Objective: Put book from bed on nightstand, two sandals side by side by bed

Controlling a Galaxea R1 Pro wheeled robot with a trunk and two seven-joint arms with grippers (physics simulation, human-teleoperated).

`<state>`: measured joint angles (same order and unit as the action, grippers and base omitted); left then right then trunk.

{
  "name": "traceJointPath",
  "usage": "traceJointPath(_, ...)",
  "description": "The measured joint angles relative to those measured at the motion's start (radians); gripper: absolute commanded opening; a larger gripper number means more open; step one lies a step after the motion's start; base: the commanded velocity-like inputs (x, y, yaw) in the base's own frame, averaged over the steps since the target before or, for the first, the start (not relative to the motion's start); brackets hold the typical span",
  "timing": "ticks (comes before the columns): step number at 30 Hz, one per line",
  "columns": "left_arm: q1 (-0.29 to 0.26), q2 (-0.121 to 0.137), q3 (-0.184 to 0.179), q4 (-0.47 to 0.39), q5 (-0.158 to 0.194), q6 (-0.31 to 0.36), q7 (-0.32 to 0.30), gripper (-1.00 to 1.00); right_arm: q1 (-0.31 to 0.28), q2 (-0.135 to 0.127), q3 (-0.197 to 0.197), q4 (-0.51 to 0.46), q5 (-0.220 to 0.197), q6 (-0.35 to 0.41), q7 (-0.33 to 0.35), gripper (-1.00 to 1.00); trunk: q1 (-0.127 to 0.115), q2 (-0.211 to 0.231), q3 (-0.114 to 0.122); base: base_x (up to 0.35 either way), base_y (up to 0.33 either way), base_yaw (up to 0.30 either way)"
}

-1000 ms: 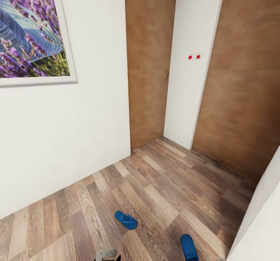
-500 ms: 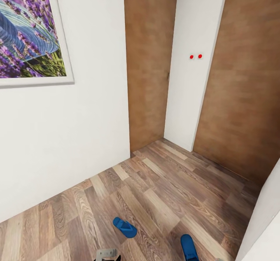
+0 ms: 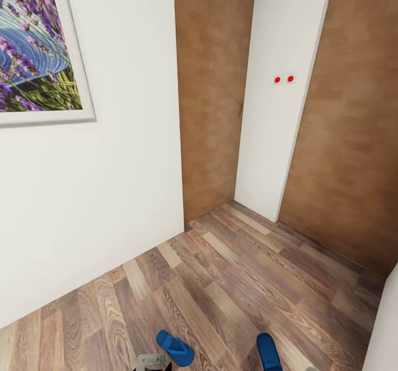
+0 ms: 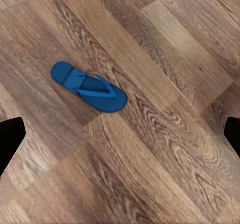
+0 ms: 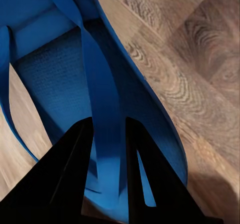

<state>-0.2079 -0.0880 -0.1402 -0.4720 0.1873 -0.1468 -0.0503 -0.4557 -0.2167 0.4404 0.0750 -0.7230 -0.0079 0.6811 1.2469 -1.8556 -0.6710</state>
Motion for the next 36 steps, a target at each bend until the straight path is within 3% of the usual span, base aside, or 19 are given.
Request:
traceJointPath(8,0.0,0.0,0.0,0.0,0.0,0.0,0.0,1.0,0.0,0.0,0.0,0.0,0.0,0.0,0.001,-1.0,0.0,0.0,0.0,0.242,0.0,0.0)
traceJointPath(21,0.0,0.001,0.005,-0.003,-0.001,0.003,0.001,1.0,0.0,0.0,-0.001,0.0,0.0,0.0,0.001,-1.0,0.001,0.0,0.0,0.01,0.0,0.0)
traceJointPath(25,-0.005,0.002,0.008,-0.053,0.028,0.034,0.004,1.0,0.0,0.0,-0.001,0.0,0.0,0.0,0.001,-1.0,0.001,0.0,0.0,0.0,0.0,0.0)
traceJointPath(26,-0.007,0.002,0.009,-0.105,0.068,0.088,0.005,1.0,0.0,0.0,-0.001,0.0,0.0,0.0,0.001,-1.0,0.001,0.0,0.0,0.0,0.0,0.0)
traceJointPath(28,-0.009,0.002,0.007,-0.181,0.111,0.163,0.006,1.0,0.0,0.0,-0.001,0.0,0.0,0.0,0.001,-1.0,0.001,0.0,0.0,0.0,0.0,0.0)
traceJointPath(30,-0.012,0.003,0.006,-0.318,0.15,0.278,0.008,1.0,0.0,-0.001,-0.001,0.0,0.0,0.0,0.001,-1.0,0.001,0.0,0.0,0.0,0.0,0.0)
traceJointPath(36,-0.018,0.004,0.026,-0.685,0.182,0.56,0.011,1.0,0.0,-0.001,-0.001,0.0,0.0,0.0,0.001,-1.0,0.001,0.0,0.0,0.0,0.0,0.0)
